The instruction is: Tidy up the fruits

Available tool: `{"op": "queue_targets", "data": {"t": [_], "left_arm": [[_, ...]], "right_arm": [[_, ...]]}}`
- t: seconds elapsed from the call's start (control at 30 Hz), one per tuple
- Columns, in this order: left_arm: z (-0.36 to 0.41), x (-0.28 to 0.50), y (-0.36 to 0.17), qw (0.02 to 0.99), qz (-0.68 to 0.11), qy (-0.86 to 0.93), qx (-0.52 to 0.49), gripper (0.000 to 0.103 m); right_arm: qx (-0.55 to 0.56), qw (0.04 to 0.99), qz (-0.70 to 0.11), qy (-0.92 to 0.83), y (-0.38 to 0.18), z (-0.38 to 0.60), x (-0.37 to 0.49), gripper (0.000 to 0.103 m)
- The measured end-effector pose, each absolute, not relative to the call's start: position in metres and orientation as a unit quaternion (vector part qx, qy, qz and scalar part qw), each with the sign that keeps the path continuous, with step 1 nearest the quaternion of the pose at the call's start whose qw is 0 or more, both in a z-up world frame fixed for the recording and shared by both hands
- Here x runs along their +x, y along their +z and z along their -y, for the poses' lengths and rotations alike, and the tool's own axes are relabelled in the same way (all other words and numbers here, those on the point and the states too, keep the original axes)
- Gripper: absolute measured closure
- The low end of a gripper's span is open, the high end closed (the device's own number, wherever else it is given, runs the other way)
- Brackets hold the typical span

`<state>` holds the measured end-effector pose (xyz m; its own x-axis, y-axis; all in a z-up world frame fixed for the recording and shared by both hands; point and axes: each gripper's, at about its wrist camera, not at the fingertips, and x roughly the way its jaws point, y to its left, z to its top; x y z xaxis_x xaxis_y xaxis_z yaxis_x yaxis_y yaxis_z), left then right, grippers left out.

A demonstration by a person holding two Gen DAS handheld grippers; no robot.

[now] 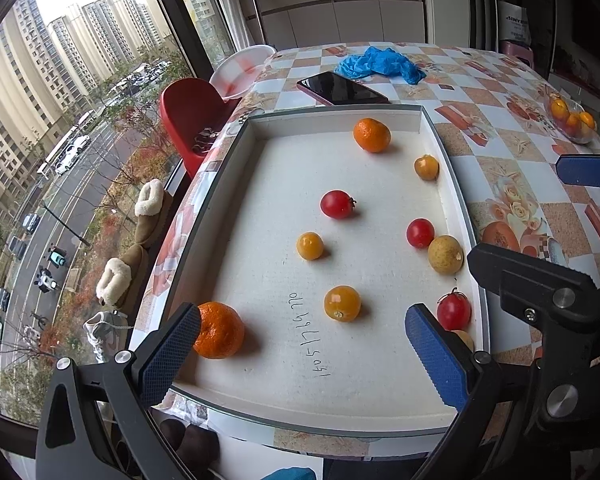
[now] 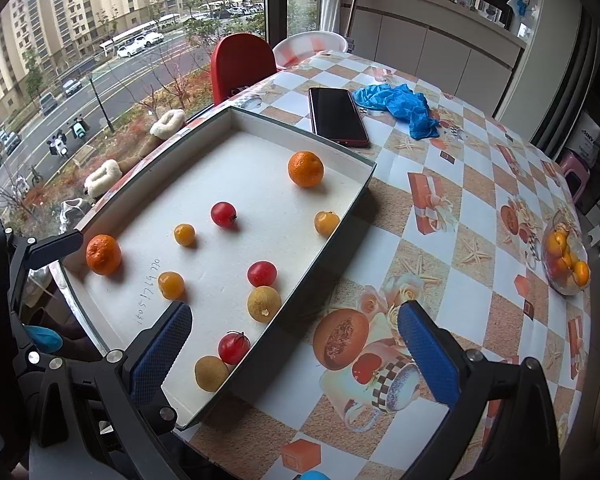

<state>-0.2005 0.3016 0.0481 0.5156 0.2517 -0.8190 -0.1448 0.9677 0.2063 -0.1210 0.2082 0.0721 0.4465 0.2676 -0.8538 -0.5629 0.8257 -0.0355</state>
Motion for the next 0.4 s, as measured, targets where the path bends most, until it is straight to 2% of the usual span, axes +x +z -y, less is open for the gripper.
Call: {"op": "queue_targets", "data": {"t": [0.4], "left_arm": [[-0.3026,-0.2031,0.0501,0.872,-0.476,0.102,0.045,0.0]], "right_arm": [[-0.156,0.835,-0.463,0.254,0.0704,-0.2103,-0.1247,0.0]]}}
